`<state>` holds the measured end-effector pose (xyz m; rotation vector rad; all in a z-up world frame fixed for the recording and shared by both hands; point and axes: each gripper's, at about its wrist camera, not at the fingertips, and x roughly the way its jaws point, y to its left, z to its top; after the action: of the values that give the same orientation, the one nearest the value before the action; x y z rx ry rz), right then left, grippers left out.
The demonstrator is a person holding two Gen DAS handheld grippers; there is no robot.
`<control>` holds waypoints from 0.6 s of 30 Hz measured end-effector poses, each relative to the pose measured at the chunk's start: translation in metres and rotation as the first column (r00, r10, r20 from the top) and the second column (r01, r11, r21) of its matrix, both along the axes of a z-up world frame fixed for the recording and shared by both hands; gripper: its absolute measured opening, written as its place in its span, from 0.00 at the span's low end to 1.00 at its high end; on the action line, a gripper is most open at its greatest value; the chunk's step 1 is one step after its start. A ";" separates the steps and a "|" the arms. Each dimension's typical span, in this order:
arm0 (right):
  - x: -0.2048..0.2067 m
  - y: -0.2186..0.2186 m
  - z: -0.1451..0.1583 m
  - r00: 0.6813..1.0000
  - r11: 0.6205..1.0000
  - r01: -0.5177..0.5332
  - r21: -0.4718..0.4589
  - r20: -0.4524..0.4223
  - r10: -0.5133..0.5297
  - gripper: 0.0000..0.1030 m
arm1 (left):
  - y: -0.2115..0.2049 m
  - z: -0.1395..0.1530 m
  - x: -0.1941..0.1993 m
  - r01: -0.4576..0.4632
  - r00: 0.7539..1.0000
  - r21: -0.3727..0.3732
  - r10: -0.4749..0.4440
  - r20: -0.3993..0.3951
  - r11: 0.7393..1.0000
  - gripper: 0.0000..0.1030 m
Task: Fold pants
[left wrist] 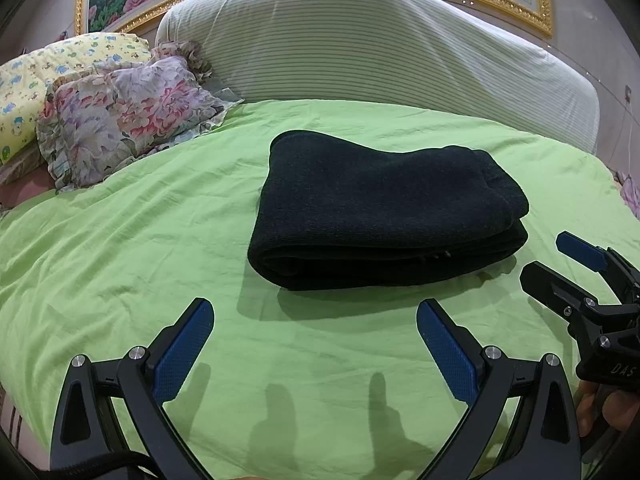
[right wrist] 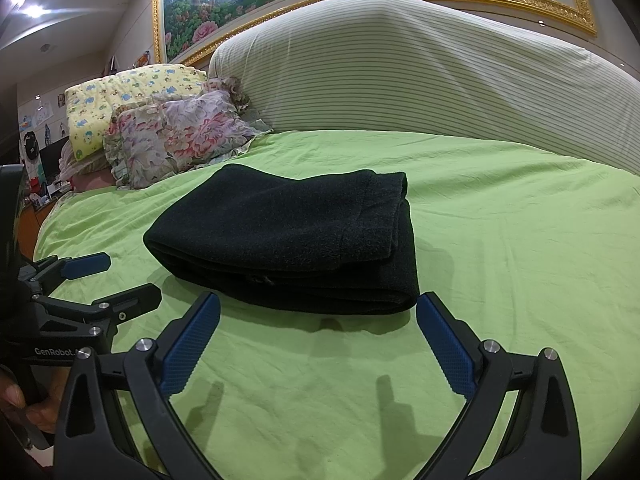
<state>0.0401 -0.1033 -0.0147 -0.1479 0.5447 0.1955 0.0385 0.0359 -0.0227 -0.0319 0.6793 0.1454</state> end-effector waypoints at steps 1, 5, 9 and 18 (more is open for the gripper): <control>0.000 0.000 0.000 1.000 1.000 0.000 0.000 0.000 0.000 0.96 | 0.000 0.000 0.000 0.001 1.000 0.000 -0.001 0.000 1.000 0.99; 0.001 -0.001 0.001 1.000 1.000 0.002 0.000 0.001 -0.002 0.96 | 0.001 0.000 0.000 -0.002 1.000 -0.005 0.002 0.001 1.000 0.99; -0.003 0.000 0.008 0.999 1.000 -0.001 0.013 0.032 0.000 0.96 | 0.001 0.004 0.000 0.000 1.000 -0.008 0.001 0.009 1.000 0.99; 0.001 0.001 0.010 1.000 1.000 0.002 0.009 0.028 -0.002 0.96 | 0.005 0.012 -0.001 -0.028 0.999 -0.017 0.028 0.027 0.999 0.99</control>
<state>0.0414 -0.1019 -0.0042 -0.1413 0.5161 0.1937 0.0372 0.0405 -0.0110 -0.0595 0.6531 0.1659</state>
